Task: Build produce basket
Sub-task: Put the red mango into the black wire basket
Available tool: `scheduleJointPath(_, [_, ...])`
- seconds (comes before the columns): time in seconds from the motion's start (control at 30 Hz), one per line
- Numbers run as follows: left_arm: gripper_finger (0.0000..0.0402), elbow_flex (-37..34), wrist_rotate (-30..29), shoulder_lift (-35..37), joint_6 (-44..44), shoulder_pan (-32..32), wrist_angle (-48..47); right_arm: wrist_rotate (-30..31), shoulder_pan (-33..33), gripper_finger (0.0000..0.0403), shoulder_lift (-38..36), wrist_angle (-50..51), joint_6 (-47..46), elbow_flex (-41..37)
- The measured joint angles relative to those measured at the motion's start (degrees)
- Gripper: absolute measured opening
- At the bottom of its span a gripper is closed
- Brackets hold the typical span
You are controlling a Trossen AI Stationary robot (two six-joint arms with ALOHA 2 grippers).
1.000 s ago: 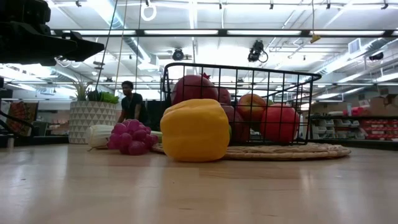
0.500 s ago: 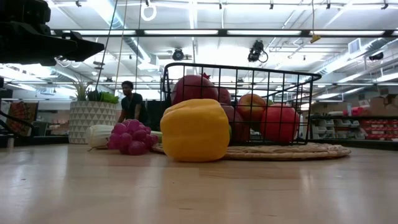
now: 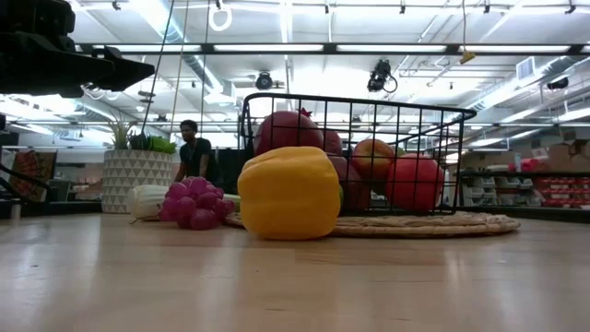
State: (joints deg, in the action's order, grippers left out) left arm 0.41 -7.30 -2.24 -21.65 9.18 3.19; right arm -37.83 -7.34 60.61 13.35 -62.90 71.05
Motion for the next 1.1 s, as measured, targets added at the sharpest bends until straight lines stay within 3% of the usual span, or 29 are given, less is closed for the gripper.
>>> scheduleJointPath(0.2, [0.04,0.0,0.0,0.0,0.0,0.0,0.0,-5.8,-2.8,0.0151,3.2,9.6,8.9,0.0])
scheduleJointPath(0.33, [0.04,0.0,0.0,0.0,0.0,0.0,0.0,-6.4,-4.1,0.0151,4.0,13.4,14.8,0.0])
scheduleJointPath(0.47, [0.04,0.0,0.0,0.0,0.0,0.0,0.0,-4.9,-5.7,0.0151,5.5,24.1,22.6,3.9])
scheduleJointPath(0.77, [0.04,0.0,0.0,0.0,0.0,0.0,0.0,11.9,-7.2,0.0151,16.6,56.9,46.8,23.6])
scheduleJointPath(1.1, [0.04,0.0,0.0,0.0,0.0,0.0,0.0,28.8,-5.4,0.0151,25.6,70.2,67.1,36.3])
